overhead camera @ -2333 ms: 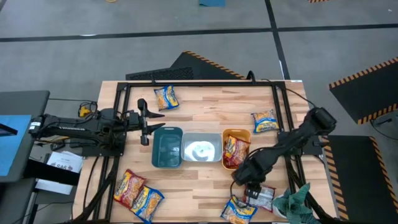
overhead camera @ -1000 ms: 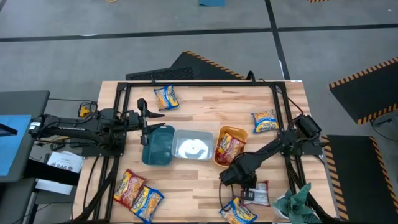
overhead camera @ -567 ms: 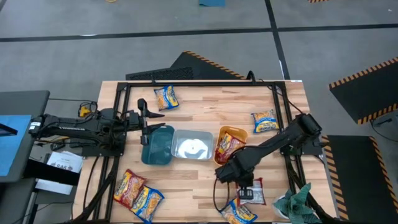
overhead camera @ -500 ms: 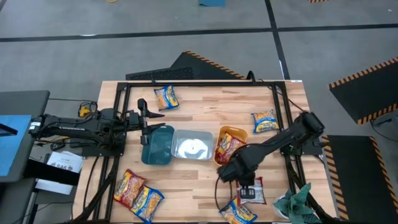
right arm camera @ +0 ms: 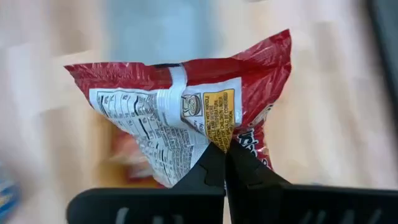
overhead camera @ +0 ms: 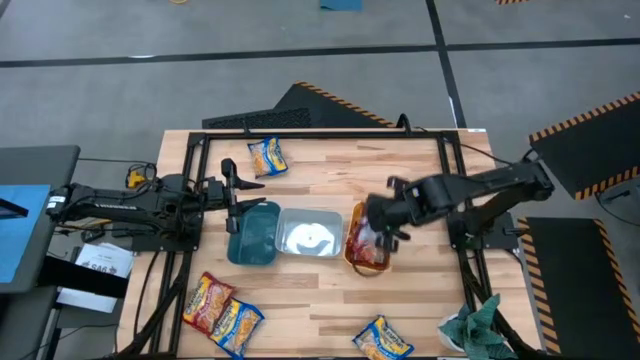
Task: Sort Maruchan noodles
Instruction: Put the right red noodle pack into the yellow bin
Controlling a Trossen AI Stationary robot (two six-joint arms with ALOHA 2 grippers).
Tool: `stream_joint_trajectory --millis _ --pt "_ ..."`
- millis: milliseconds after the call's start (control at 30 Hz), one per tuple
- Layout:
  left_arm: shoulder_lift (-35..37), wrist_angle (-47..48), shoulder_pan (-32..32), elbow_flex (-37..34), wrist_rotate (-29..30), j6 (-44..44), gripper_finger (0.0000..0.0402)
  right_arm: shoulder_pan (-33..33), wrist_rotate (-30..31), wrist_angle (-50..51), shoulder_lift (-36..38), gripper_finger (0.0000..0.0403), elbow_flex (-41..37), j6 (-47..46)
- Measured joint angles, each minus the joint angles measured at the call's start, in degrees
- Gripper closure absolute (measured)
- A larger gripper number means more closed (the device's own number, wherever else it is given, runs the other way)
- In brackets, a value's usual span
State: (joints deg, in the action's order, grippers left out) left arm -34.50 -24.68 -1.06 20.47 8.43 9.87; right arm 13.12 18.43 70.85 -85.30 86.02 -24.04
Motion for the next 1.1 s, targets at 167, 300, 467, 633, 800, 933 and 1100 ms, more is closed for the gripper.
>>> stream_joint_trajectory --millis 167,300,467,633,800,933,1100 --pt "0.0 0.64 0.0 0.02 0.0 0.0 0.026 -5.28 4.48 2.75 -0.32 0.0391 -0.56 0.12" --pt "0.0 0.79 0.0 0.02 0.0 -0.01 0.026 -7.73 5.46 2.66 -0.3 0.039 -3.51 -1.52" --pt "0.0 0.82 0.0 0.02 0.0 -0.19 0.026 -9.17 9.36 5.48 -0.1 0.039 -5.93 -4.62" --pt "0.0 0.84 0.0 0.02 0.0 -0.22 0.026 -9.63 8.84 1.97 -0.12 0.039 -7.63 -4.54" --pt "0.0 0.84 0.0 0.02 0.0 -0.22 0.026 -9.37 8.46 -1.23 -0.22 0.039 -7.76 -4.45" --pt "0.0 0.84 0.0 0.02 0.0 -0.22 0.026 -9.49 6.15 -3.84 -0.23 0.039 -7.76 -3.98" --pt "0.0 0.84 0.0 0.02 0.0 -0.22 0.026 -9.96 0.77 -2.9 -0.23 0.039 -7.76 -2.5"
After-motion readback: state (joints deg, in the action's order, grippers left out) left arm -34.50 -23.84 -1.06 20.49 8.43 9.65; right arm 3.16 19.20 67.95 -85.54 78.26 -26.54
